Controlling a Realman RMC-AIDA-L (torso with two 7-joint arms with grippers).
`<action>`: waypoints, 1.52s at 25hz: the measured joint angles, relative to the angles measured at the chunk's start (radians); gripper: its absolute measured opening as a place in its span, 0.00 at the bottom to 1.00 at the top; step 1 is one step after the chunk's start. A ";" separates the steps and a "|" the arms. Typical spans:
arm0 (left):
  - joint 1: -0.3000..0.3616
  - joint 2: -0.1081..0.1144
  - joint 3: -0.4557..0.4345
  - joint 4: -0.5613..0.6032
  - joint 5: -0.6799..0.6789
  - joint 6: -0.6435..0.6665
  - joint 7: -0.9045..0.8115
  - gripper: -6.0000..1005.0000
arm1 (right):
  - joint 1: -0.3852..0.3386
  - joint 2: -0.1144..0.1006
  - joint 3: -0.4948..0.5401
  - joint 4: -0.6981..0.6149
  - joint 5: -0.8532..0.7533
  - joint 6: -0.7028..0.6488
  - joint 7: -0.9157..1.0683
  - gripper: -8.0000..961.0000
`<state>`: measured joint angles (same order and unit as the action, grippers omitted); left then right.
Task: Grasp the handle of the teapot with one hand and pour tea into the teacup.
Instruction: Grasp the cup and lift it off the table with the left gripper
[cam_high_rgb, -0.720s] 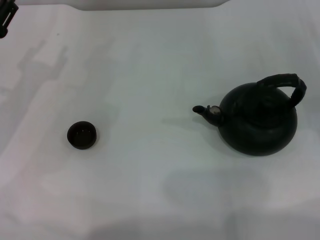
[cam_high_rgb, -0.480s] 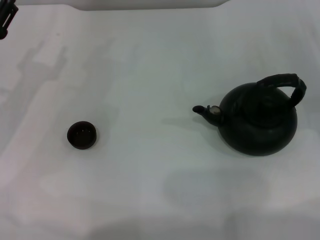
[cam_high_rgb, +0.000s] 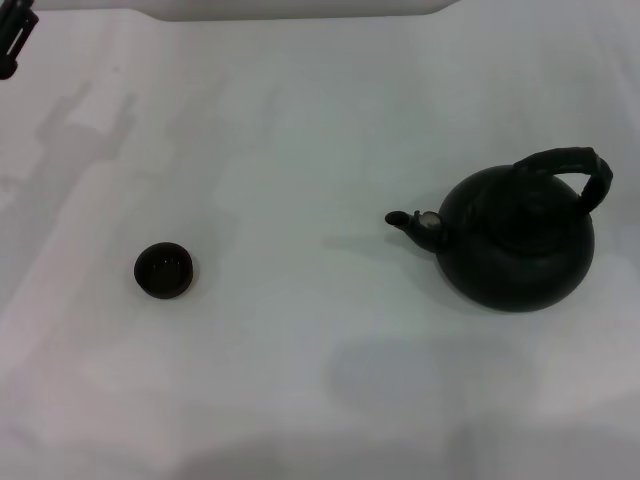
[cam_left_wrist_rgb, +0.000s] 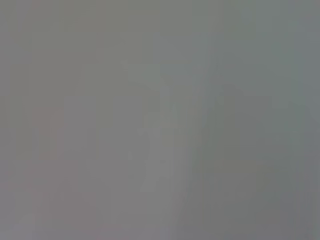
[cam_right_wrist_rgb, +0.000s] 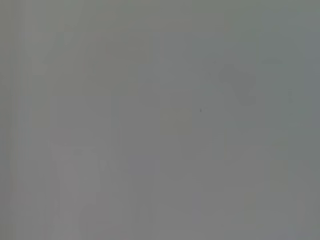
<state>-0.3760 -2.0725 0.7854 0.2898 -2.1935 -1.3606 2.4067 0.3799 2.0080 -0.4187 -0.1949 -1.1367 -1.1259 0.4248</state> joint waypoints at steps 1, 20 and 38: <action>-0.001 0.000 0.000 0.000 0.000 0.001 -0.001 0.63 | 0.001 0.000 0.001 0.000 0.000 0.000 0.000 0.91; 0.095 -0.001 0.333 0.583 0.236 0.441 -0.705 0.64 | 0.011 0.000 0.004 -0.001 0.008 0.039 -0.026 0.91; -0.033 0.002 0.414 1.252 1.606 0.049 -2.096 0.68 | 0.011 0.000 0.005 0.006 0.014 0.040 -0.026 0.91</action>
<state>-0.4091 -2.0708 1.1991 1.5418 -0.5877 -1.3117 0.3110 0.3910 2.0080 -0.4141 -0.1889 -1.1225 -1.0861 0.3988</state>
